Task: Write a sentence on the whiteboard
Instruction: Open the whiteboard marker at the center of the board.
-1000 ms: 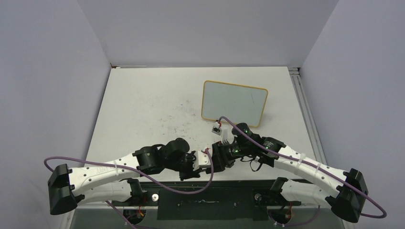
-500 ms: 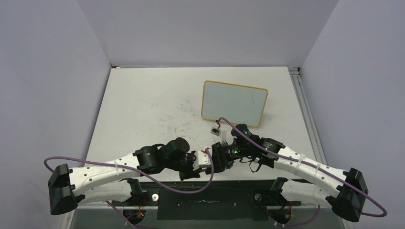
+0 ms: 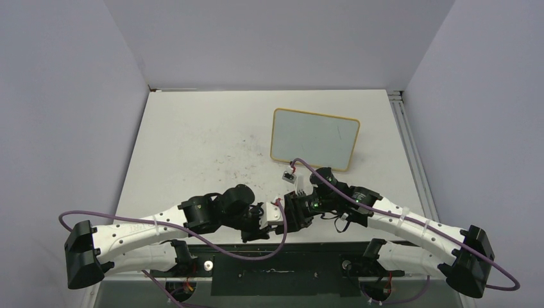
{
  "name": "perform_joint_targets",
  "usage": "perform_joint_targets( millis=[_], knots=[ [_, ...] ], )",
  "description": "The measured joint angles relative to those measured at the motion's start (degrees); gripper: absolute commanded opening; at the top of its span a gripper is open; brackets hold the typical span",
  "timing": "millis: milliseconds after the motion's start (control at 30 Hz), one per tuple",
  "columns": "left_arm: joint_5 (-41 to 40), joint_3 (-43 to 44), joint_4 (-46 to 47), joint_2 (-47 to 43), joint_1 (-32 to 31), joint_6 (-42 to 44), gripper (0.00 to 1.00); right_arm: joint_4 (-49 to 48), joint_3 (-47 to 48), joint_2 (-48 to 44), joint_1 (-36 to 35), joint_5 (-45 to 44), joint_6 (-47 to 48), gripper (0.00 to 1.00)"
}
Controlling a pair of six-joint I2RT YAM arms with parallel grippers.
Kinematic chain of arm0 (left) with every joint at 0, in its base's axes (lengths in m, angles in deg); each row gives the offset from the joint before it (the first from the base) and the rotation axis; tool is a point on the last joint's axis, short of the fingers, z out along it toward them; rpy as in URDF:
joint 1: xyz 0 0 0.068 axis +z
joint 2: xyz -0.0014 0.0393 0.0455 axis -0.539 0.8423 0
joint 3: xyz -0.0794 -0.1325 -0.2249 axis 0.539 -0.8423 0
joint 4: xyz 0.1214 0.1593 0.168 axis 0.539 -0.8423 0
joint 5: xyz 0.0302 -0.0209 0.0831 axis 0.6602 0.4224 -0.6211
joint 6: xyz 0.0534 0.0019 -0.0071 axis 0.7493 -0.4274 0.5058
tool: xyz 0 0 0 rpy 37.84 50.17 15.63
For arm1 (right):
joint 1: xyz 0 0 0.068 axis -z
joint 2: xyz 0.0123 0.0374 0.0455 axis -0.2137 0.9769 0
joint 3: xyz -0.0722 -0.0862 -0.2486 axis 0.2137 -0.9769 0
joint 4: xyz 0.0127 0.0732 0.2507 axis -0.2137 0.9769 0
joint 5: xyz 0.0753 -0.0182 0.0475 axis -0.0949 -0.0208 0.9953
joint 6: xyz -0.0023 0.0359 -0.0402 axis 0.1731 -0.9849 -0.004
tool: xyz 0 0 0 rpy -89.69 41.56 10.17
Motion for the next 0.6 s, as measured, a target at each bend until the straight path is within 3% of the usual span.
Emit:
perform_joint_targets(
  millis=[267, 400, 600],
  knots=[
    [0.42, 0.0, -0.22, 0.0, 0.02, -0.02, 0.0, -0.55, -0.59, 0.0, -0.07, -0.81, -0.22, 0.18],
    [0.5, 0.0, -0.61, 0.04, 0.02, 0.0, 0.0, -1.46, -1.22, 0.0, -0.28, -0.96, -0.57, 0.06],
    [0.61, 0.0, -1.11, 0.11, 0.02, 0.0, 0.0, -3.48, -2.34, -0.26, -0.37, -0.96, -1.53, 0.05]
  ],
)
